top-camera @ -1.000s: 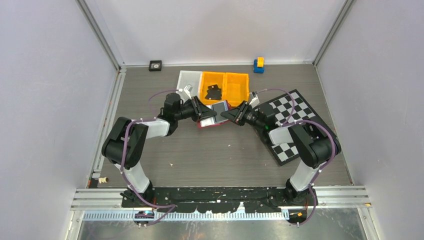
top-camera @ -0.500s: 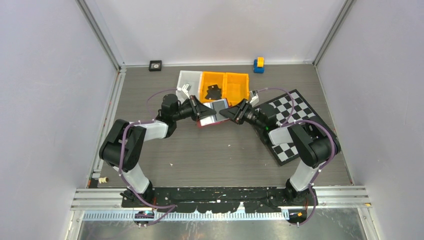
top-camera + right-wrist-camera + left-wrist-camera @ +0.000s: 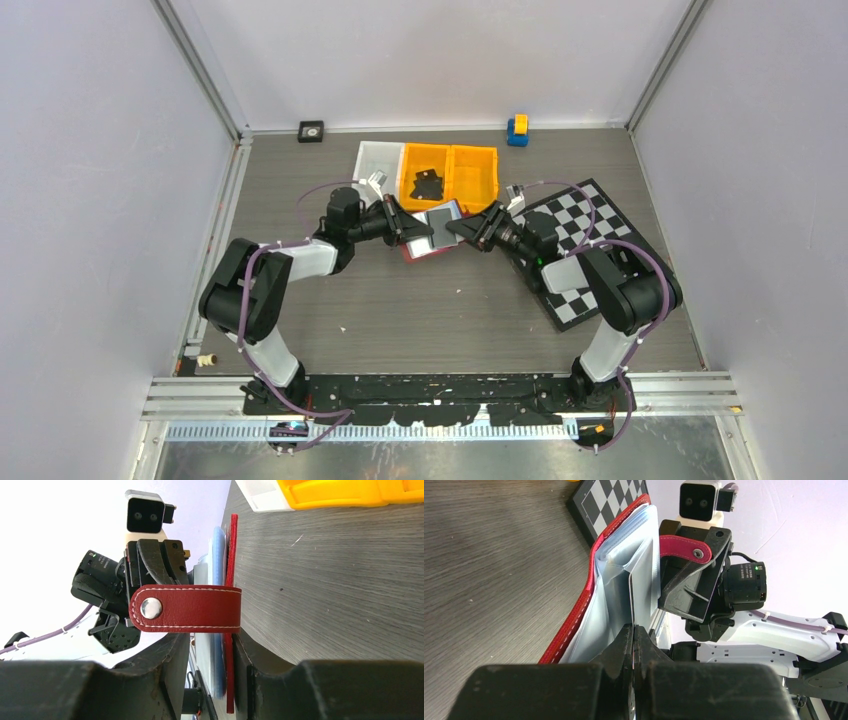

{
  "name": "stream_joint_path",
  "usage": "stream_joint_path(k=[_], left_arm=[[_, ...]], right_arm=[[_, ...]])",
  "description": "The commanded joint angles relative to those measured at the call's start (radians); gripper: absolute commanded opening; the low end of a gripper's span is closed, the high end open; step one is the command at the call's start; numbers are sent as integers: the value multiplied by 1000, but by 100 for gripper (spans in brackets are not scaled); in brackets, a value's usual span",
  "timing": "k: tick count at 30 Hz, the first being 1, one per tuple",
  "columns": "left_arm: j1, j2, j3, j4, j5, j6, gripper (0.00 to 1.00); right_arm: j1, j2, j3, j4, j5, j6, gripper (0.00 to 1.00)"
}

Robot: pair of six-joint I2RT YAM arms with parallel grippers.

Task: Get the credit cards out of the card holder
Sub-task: Remove the credit card from the card holder.

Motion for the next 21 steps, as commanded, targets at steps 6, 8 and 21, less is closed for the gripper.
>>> stream_joint_path(k=[6, 8, 21], left_arm=[[-4, -19, 30, -12, 20, 28, 0], [-5, -18, 24, 15, 27, 16, 1], [-5, -24, -3, 228, 77, -95, 12]], right_arm=[[-6, -47, 2, 75, 16, -6, 22], [-7, -47, 3, 73, 14, -6, 15], [-7, -9, 9, 119, 0, 25, 14]])
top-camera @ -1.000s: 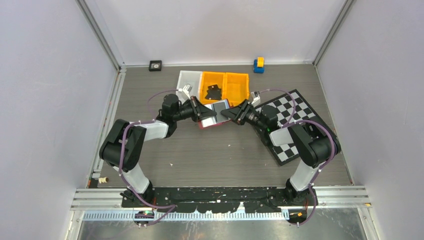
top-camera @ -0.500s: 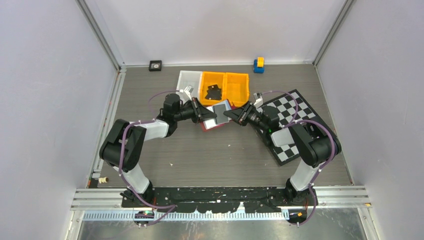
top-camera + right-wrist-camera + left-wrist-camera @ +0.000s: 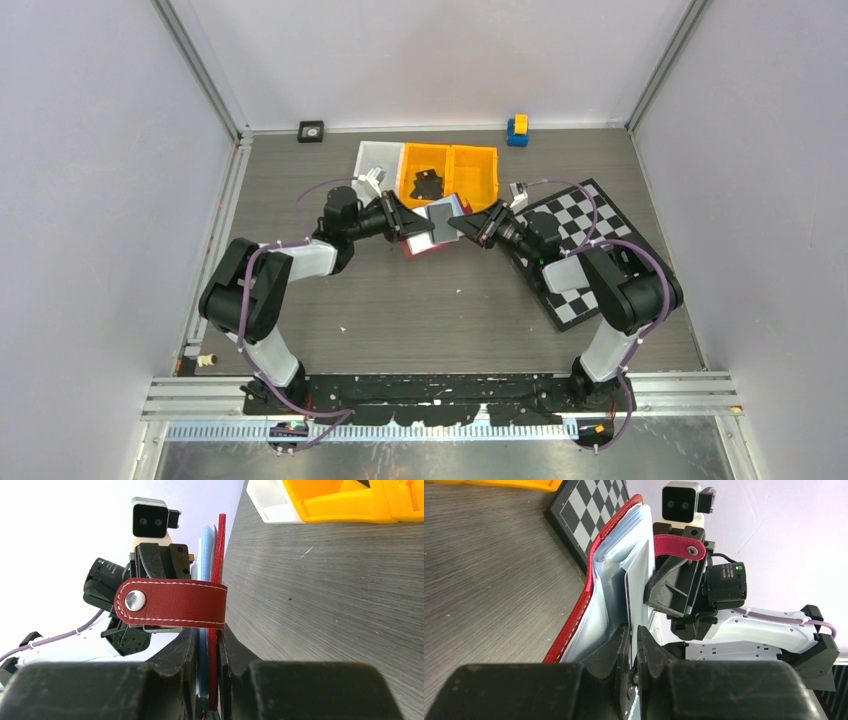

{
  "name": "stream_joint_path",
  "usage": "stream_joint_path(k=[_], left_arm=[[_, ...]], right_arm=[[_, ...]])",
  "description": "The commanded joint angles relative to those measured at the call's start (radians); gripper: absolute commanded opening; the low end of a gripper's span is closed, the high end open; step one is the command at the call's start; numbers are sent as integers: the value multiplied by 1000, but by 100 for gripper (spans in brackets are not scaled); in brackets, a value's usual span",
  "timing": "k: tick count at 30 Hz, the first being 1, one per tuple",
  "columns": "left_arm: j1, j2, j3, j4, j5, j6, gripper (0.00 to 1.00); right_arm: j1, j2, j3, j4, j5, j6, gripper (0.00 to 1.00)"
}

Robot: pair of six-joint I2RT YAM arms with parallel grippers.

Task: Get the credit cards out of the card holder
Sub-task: Remove the credit card from the card holder.

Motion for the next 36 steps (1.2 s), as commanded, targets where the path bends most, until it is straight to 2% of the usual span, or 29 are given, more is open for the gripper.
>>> stream_joint_path(k=[1, 6, 11, 17, 25, 31, 36], left_arm=[[-7, -26, -5, 159, 60, -51, 12], [-6, -26, -13, 197, 61, -68, 10], [-4, -22, -15, 201, 61, -76, 0], [2, -15, -18, 211, 61, -84, 0], [2, -14, -21, 215, 60, -84, 7], [4, -3, -21, 221, 58, -91, 0], [8, 2, -26, 242, 60, -104, 2]], right_arm=[[3, -7, 12, 76, -8, 11, 15], [3, -1, 14, 77, -8, 15, 17], [-5, 5, 9, 87, -6, 25, 19], [-17, 20, 3, 119, -8, 46, 20], [-19, 27, 3, 128, -11, 54, 21], [-19, 29, 4, 129, -11, 55, 21], [-23, 29, -1, 126, -6, 54, 22]])
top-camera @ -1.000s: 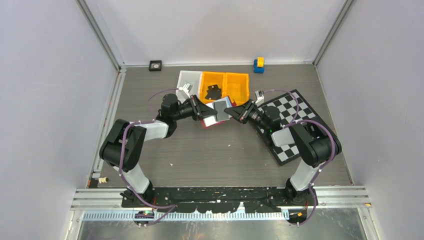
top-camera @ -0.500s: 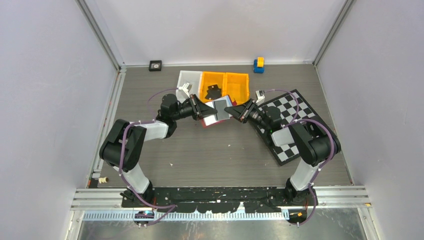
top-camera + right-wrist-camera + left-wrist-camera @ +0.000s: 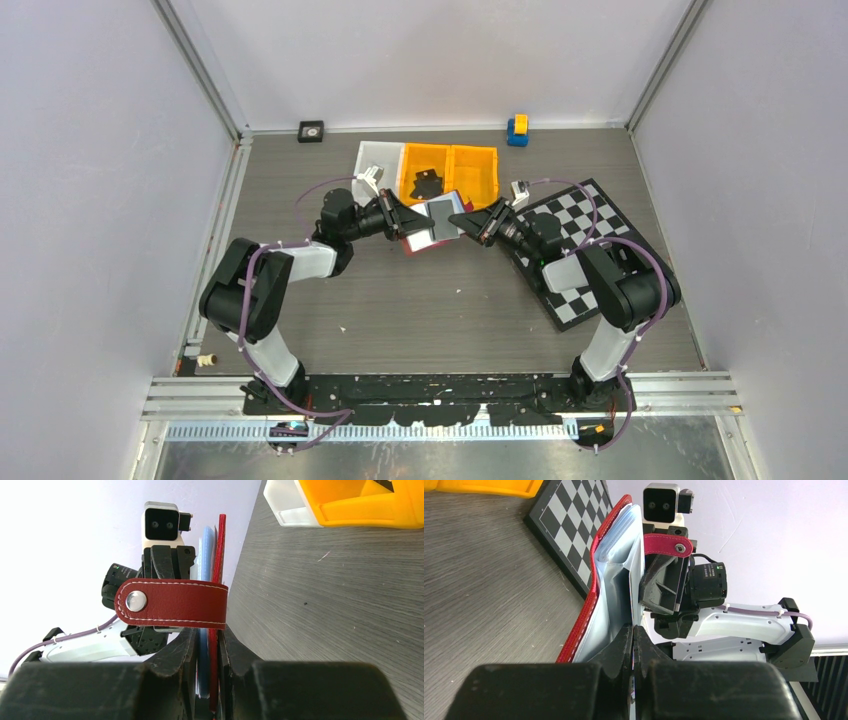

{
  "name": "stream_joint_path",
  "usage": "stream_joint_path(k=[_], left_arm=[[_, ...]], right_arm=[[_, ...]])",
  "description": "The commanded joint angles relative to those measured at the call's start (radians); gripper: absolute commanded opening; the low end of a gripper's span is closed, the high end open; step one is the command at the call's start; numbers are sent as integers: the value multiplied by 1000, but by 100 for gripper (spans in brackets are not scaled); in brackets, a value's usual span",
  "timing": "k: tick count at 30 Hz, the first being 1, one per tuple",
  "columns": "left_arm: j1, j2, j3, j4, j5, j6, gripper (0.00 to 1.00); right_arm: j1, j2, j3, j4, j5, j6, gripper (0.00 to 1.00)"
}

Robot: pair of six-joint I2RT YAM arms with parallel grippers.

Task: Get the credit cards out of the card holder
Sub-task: Remove the credit card from the card holder.

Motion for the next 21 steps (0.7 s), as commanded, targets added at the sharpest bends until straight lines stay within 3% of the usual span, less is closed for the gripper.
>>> stream_joint_path(k=[1, 11, 16, 21], left_arm=[[3, 0, -1, 108, 45, -24, 3], [6, -2, -5, 110, 42, -24, 0], [8, -4, -7, 111, 42, -24, 7], [7, -4, -7, 114, 42, -24, 7]], right_arm=[[-10, 8, -1, 34, 13, -10, 22], [-14, 8, -4, 43, 11, -4, 23], [-14, 8, -5, 46, 11, -3, 25], [-14, 10, -5, 52, 10, 1, 26]])
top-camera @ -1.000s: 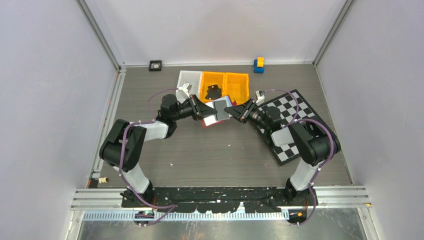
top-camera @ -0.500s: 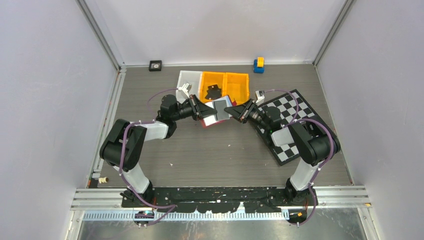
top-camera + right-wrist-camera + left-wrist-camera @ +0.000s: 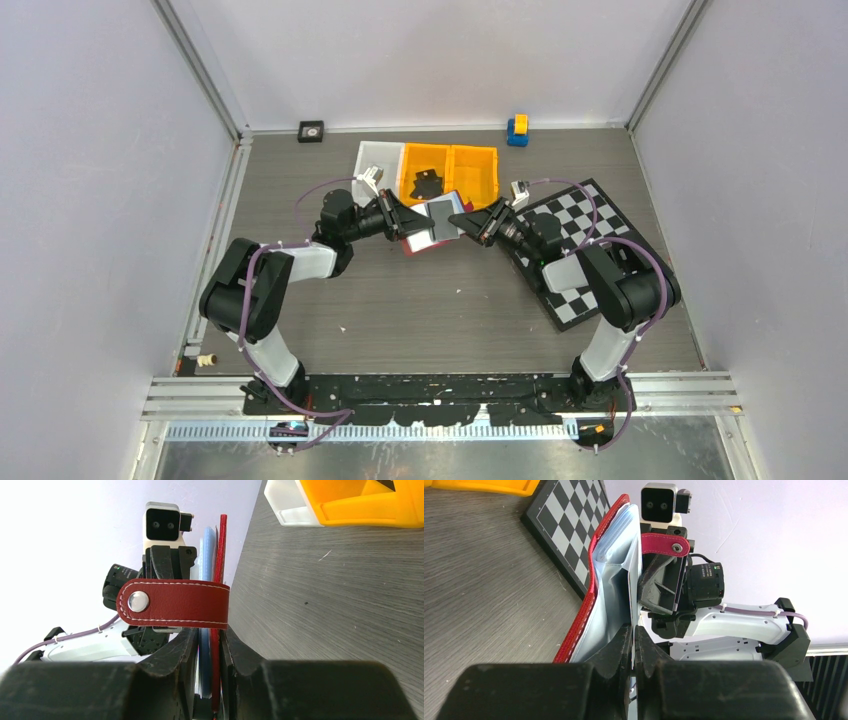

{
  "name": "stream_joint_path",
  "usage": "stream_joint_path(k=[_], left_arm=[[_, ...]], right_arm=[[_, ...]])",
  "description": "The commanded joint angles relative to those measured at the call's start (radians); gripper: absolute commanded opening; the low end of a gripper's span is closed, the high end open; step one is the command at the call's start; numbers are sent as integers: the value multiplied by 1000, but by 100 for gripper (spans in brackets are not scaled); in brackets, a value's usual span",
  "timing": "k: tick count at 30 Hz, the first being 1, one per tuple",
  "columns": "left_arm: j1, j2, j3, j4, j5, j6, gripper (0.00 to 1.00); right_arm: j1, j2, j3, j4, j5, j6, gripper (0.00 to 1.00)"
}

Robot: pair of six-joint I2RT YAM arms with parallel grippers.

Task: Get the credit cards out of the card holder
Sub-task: Remove the credit card from the card holder.

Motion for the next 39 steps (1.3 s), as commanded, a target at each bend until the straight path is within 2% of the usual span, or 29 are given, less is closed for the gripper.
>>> stream_joint_path(k=[1, 6, 9, 12, 19, 26, 29, 34, 39], left_arm=[[4, -5, -1, 93, 42, -5, 7], [4, -7, -3, 102, 41, -8, 16], [3, -8, -5, 104, 41, -8, 16], [4, -7, -5, 106, 41, -10, 12], [11, -12, -16, 141, 38, -26, 12], [18, -14, -21, 133, 32, -25, 4], [18, -5, -18, 124, 34, -23, 2], [18, 5, -14, 122, 36, -25, 0], [23, -6, -16, 81, 28, -5, 0]], right_arm=[[-11, 11, -5, 49, 11, 0, 26], [-11, 17, -3, 53, 10, 5, 26], [-11, 19, -3, 59, 8, 8, 27], [-11, 20, -3, 60, 8, 8, 26], [-12, 21, -3, 60, 8, 10, 27], [-21, 21, -10, 71, 9, 16, 39], [-22, 19, -12, 74, 9, 16, 40], [-21, 20, -12, 84, 7, 23, 39], [-27, 16, -18, 84, 12, 23, 30]])
